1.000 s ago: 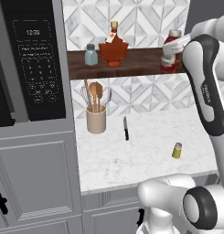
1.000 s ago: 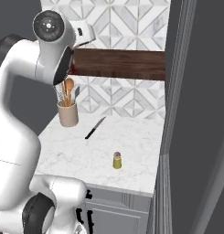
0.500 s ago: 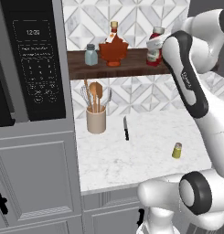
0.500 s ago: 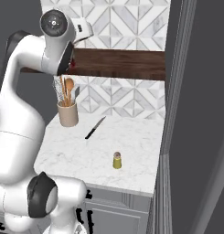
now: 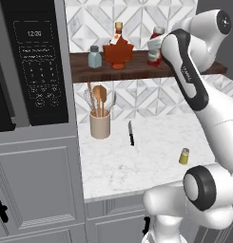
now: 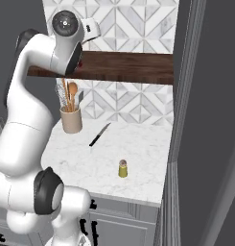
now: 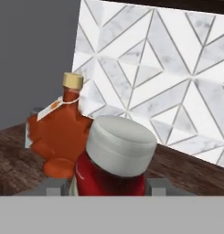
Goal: Put the shaker and condiment bottle from the counter next to their counterparts in the cabinet.
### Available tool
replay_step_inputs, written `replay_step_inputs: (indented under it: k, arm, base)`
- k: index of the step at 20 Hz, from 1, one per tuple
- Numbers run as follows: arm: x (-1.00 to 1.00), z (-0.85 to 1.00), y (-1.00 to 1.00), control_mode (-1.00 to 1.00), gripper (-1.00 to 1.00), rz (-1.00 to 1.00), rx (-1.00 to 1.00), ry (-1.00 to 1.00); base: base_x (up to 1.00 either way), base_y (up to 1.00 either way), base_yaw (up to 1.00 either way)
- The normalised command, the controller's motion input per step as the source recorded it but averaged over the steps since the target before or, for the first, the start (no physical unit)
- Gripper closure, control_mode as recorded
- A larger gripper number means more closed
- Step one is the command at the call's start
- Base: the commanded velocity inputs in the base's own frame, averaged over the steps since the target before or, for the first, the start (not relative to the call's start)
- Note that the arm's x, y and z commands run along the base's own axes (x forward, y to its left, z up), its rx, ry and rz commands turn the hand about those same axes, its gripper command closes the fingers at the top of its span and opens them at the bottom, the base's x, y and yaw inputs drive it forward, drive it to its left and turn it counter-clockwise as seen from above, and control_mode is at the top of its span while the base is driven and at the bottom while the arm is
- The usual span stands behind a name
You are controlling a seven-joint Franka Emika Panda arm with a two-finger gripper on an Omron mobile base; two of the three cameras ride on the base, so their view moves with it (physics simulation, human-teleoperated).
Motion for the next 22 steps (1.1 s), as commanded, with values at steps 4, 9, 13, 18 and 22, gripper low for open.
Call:
replay_step_inputs:
  k: [4,9,13,18,22]
  arm:
    - [0.23,-0.13,0.19,-1.0,1.0,0.0,0.0,0.0]
    - [0.35,-0.2,0.2,-1.0,1.0,0.0,0.0,0.0]
    - [0.41,-0.2,0.07,-1.0,1.0,0.0,0.0,0.0]
    - [0.52,-0.08,0.0,-1.0,1.0,0.0,0.0,0.0]
    - [0.35,0.0,0.0,-1.0,1.0,0.0,0.0,0.0]
  base:
    - [0.0,0.0,0.0]
    - [0.0,0.0,0.0]
    - [0.0,0.0,0.0]
    - [0.0,0.0,0.0]
    - [0.0,0.0,0.0]
